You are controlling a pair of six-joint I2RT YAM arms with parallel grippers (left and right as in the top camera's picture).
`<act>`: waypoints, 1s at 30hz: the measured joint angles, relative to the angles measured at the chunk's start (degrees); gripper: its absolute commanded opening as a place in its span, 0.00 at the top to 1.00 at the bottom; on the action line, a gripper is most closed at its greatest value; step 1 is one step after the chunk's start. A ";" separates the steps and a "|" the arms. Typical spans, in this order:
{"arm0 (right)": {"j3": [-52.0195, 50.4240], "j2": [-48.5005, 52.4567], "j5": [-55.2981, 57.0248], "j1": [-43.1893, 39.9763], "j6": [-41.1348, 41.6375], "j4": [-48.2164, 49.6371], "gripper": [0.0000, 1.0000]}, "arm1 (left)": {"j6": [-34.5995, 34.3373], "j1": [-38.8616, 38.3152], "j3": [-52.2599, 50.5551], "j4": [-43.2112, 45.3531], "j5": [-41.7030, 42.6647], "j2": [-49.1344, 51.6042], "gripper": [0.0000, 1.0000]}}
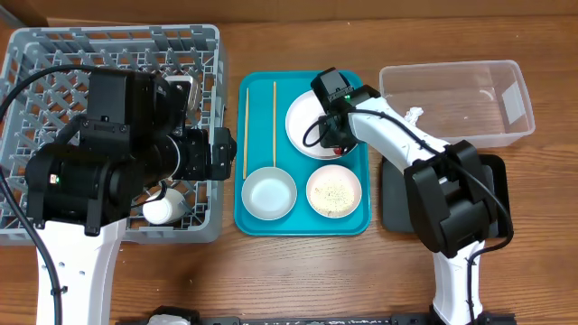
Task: Sort waste into correct bins and load items into the dishwasher
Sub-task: 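Grasp the red snack wrapper with the right gripper, drop in bin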
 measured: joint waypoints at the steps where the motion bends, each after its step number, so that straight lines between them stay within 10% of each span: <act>1: 1.14 -0.02 -0.02 -0.02 -0.02 -1.11 0.96 | 0.00 0.00 0.00 0.02 0.02 0.00 0.00; 14: 8.66 -17.90 -2.60 -15.08 -2.89 -9.16 0.95 | 0.00 0.00 0.00 0.00 0.00 0.00 0.00; 19: 3.26 -15.32 -5.07 -18.78 -5.99 -6.62 0.35 | 0.00 0.00 0.00 0.00 0.02 0.00 0.00; 30: 0.68 -17.68 -14.67 -18.75 -8.24 -8.15 0.34 | 0.00 0.00 0.00 0.00 0.00 0.00 0.00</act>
